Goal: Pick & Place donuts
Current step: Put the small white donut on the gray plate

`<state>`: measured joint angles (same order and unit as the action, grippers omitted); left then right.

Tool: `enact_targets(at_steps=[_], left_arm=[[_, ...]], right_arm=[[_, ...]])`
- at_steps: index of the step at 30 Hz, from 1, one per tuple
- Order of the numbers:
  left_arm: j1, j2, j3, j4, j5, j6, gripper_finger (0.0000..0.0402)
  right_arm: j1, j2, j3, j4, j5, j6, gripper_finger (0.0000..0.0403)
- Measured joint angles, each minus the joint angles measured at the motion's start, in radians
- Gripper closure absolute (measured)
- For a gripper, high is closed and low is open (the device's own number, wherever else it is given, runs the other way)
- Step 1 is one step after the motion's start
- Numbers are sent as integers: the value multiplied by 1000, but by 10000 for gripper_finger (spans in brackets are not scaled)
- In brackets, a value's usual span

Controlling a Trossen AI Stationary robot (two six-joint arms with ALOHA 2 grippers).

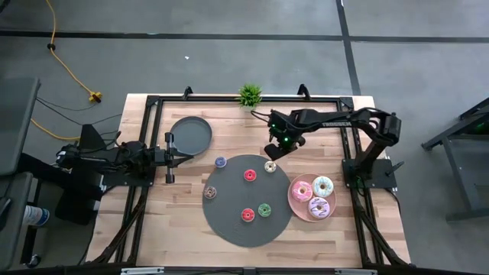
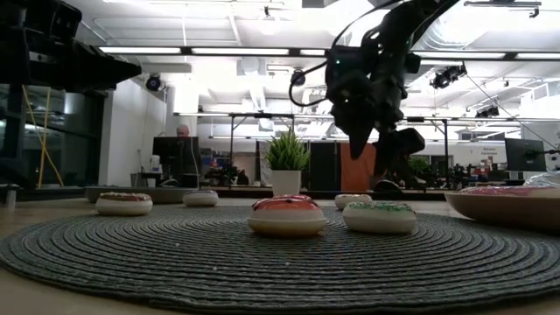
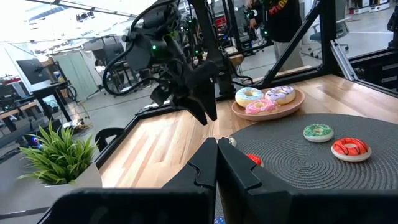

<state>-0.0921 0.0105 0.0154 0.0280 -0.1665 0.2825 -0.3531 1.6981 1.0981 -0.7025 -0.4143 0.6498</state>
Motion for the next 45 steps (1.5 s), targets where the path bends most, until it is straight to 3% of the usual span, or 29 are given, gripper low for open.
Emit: enact_targets(at_steps=[13,19,31,45], left_arm=[[0,0,0,0,0,0,401],[0,0,0,0,0,0,401],[0,0,0,0,1,0,401],[0,0,0,0,1,0,401]], right_arm=[[-1,0,-2,26,64,-28,148],[-1,-3,-113,248,-6,44,148],[35,-4,-256,449,-57,81,148],[40,-4,-297,502,-54,39,149]])
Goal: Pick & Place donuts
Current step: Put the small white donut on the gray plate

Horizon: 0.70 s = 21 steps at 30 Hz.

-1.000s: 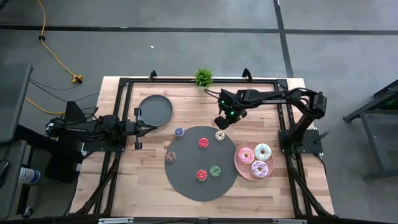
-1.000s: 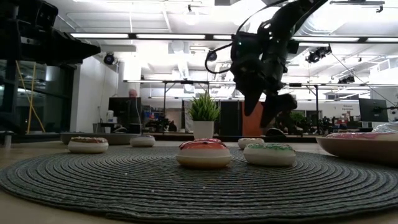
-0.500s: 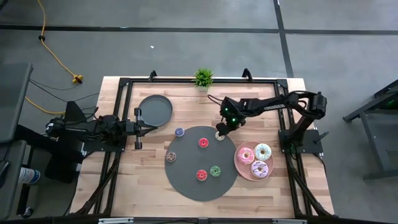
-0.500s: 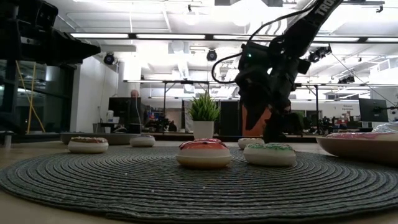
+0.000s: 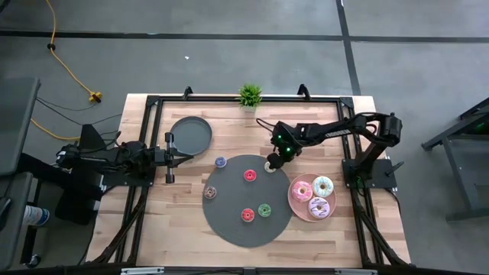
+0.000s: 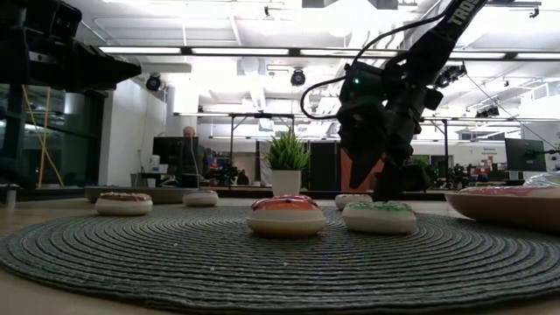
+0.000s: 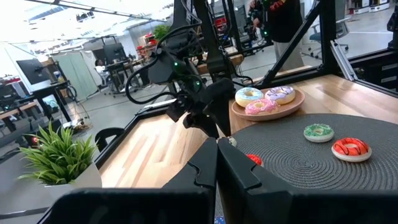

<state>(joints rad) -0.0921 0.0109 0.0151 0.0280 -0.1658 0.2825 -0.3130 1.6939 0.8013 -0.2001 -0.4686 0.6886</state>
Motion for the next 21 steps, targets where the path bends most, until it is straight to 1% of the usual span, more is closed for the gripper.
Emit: enact_targets(at_steps=[9,21], left_arm=[[0,0,0,0,0,0,401],[0,0,0,0,0,0,401]], right_arm=[[0,0,0,3,9,-23,153],[0,0,0,4,11,-41,218]])
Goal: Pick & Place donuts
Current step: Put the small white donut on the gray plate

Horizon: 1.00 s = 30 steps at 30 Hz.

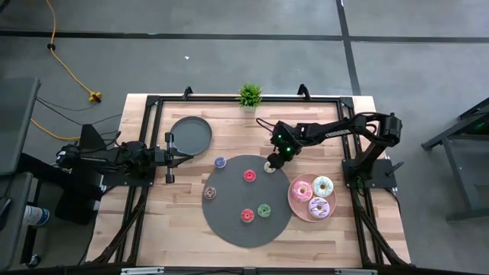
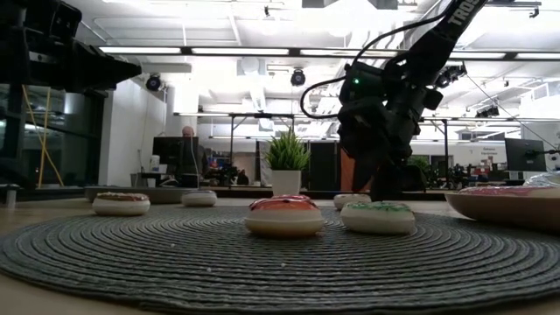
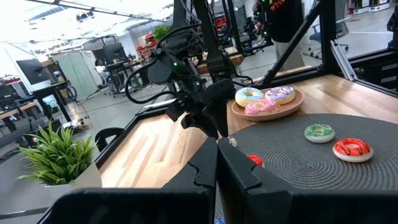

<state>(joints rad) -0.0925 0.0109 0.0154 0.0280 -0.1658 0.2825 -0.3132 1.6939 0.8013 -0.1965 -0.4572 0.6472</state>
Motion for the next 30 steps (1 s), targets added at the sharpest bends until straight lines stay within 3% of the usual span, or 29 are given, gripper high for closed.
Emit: enact_targets(at_steps=[16,23,30], left_arm=[[0,0,0,0,0,0,401],[0,0,0,0,0,0,401],[0,0,0,0,0,0,401]], right_arm=[[0,0,0,0,-5,-1,281],[0,0,0,0,7,6,263],[2,0,0,0,9,34,211]])
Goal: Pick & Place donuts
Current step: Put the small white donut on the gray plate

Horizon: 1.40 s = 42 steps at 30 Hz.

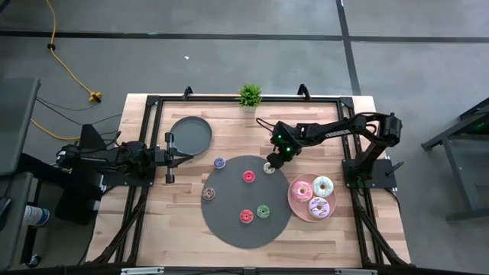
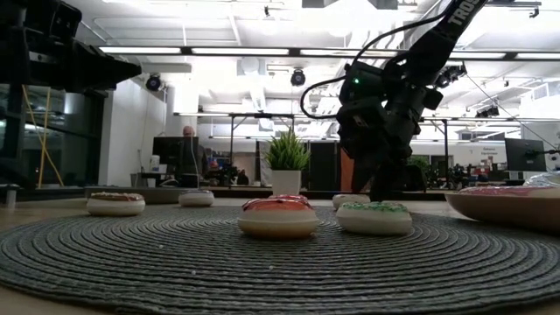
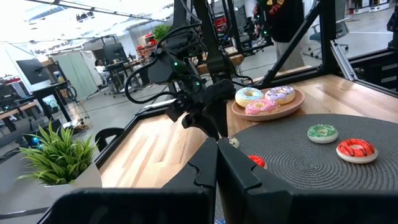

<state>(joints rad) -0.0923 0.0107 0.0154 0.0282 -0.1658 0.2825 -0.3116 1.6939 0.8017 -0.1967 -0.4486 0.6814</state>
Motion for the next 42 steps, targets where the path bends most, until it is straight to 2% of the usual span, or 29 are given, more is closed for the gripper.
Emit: enact_targets(at_steps=[6,11,33,42], left_arm=[[0,0,0,0,0,0,401],[0,0,0,0,0,0,401],[0,0,0,0,0,0,401],[0,0,0,0,0,0,401]], right_arm=[[19,0,0,29,-24,43,175],[19,0,0,30,-17,44,170],[38,0,2,57,-26,71,180],[38,0,2,60,-34,55,222]])
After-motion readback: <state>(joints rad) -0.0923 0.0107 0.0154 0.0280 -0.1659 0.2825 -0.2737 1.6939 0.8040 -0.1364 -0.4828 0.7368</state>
